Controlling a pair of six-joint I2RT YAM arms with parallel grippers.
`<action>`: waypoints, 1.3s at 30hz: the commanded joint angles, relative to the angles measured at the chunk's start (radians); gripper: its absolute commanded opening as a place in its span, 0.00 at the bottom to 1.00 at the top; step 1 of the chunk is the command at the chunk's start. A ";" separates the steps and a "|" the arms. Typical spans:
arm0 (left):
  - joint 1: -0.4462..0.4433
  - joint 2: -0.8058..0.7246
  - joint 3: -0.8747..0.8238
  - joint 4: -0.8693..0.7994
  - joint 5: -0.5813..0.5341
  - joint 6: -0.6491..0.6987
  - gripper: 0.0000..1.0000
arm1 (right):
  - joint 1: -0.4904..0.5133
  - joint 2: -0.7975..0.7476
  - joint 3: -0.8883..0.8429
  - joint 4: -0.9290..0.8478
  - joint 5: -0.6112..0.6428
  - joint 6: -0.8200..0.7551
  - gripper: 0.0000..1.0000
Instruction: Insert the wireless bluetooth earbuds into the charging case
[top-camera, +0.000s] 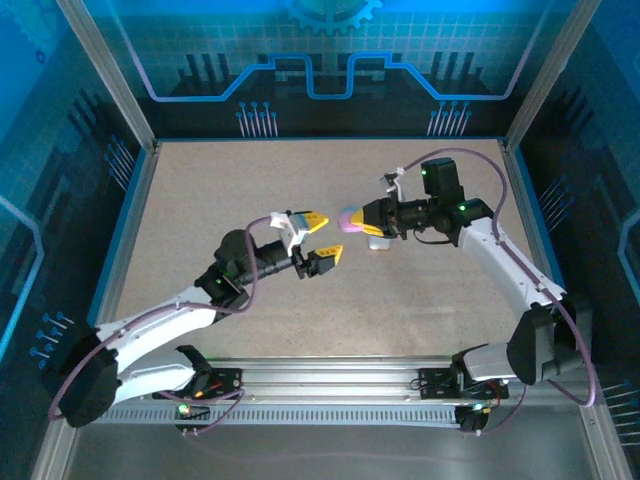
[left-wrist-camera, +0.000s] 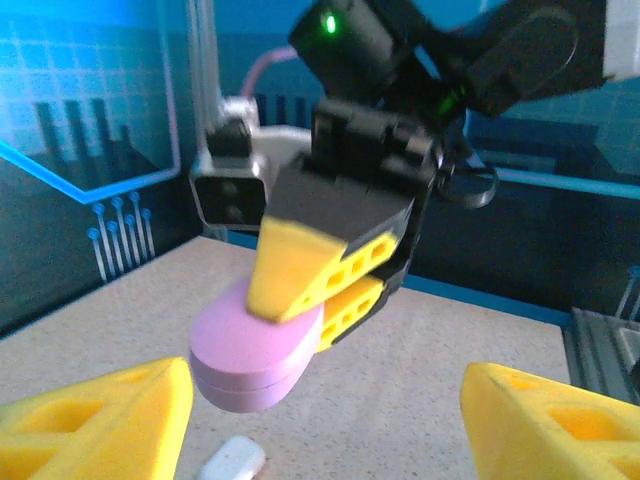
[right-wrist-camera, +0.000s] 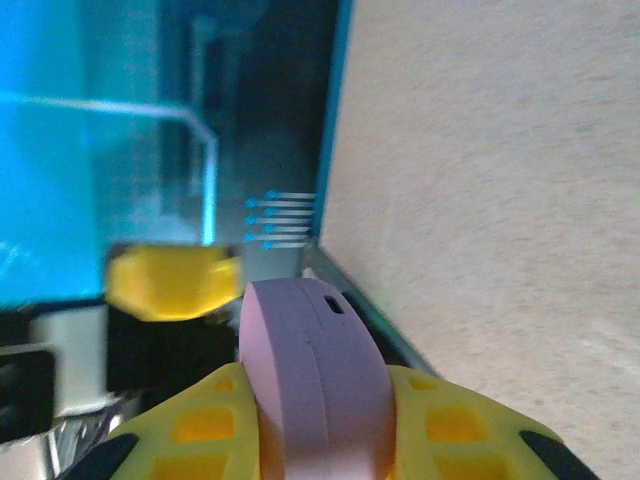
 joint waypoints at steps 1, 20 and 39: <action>-0.004 -0.077 -0.032 -0.009 -0.134 0.044 0.73 | -0.008 0.063 -0.043 -0.038 0.157 -0.042 0.15; 0.002 -0.175 -0.011 -0.179 -0.249 0.043 0.80 | 0.097 0.484 -0.067 0.113 0.338 0.000 0.17; 0.003 -0.164 -0.007 -0.187 -0.250 0.040 0.81 | 0.081 0.428 -0.066 -0.034 0.462 -0.119 0.49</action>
